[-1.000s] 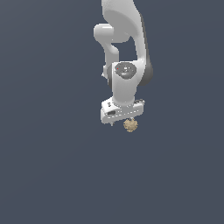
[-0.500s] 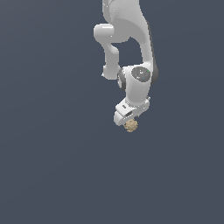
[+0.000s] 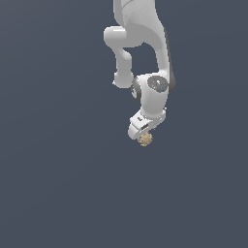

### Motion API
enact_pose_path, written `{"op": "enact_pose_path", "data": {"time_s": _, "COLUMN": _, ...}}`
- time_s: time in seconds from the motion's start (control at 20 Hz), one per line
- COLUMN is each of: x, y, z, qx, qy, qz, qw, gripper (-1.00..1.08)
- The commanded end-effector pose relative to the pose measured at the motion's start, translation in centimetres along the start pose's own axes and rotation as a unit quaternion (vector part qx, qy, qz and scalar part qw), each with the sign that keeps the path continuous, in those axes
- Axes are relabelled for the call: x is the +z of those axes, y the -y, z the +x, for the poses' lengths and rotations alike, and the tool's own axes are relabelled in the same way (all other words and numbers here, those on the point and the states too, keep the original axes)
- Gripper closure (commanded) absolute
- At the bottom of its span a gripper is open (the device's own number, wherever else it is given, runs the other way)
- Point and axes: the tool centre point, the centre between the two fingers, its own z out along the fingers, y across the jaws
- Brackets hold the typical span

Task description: Pick up the object and move it to a goal position.

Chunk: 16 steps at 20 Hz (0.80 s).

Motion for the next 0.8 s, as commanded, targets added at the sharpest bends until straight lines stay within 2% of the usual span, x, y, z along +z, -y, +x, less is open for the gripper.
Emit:
{"op": "enact_pose_path", "data": {"time_s": 0.0, "x": 0.7, "y": 0.0, "z": 0.0, "qx": -0.001, "qy": 0.0, "qz": 0.0, "qw": 1.0, "gripper": -0.92}}
{"op": "enact_pose_path", "data": {"time_s": 0.35, "x": 3.9, "y": 0.2, "z": -0.1, "qx": -0.003, "qy": 0.0, "qz": 0.0, "qw": 1.0, "gripper": -0.92}}
{"op": "enact_pose_path", "data": {"time_s": 0.6, "x": 4.6, "y": 0.1, "z": -0.1, "qx": -0.004, "qy": 0.0, "qz": 0.0, "qw": 1.0, "gripper": -0.92}}
{"op": "enact_pose_path", "data": {"time_s": 0.65, "x": 4.6, "y": 0.1, "z": -0.1, "qx": -0.004, "qy": 0.0, "qz": 0.0, "qw": 1.0, "gripper": 1.08}}
{"op": "enact_pose_path", "data": {"time_s": 0.75, "x": 4.6, "y": 0.1, "z": -0.1, "qx": -0.004, "qy": 0.0, "qz": 0.0, "qw": 1.0, "gripper": 1.08}}
